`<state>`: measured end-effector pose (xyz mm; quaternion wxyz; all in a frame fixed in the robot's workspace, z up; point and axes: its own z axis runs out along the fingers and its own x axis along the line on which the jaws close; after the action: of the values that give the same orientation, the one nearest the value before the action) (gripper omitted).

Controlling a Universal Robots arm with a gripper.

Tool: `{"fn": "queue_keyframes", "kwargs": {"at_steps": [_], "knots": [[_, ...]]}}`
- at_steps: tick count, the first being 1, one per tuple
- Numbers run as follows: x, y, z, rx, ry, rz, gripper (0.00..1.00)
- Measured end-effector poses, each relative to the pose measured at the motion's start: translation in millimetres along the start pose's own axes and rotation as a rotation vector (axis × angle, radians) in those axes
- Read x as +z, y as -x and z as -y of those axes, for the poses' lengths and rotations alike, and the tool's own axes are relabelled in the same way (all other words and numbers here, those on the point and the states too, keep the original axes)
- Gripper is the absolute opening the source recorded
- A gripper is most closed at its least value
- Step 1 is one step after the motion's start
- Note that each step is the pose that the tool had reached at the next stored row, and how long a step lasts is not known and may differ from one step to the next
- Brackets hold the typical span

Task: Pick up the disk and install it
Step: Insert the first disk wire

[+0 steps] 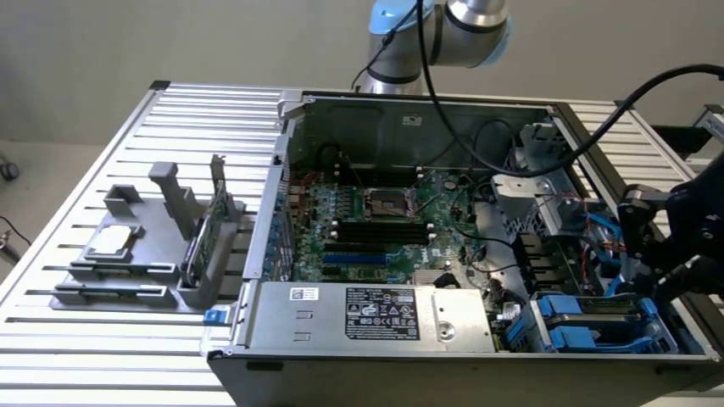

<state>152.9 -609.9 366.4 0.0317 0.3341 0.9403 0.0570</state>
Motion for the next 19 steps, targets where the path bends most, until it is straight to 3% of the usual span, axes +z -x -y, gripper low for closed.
{"fn": "queue_keyframes", "kwargs": {"at_steps": [7, 9, 15, 19], "knots": [[1.9, 0.0, 0.3, 0.092, -0.0010, 0.0098, 0.25], [2.3, 0.0, 0.3, 0.112, 0.0017, 0.0089, 0.25], [3.4, 0.3, 1.1, 0.133, 0.0107, -0.0167, 0.25], [4.2, 1.3, 2.0, 0.141, 0.0224, -0.0430, 0.25]]}}
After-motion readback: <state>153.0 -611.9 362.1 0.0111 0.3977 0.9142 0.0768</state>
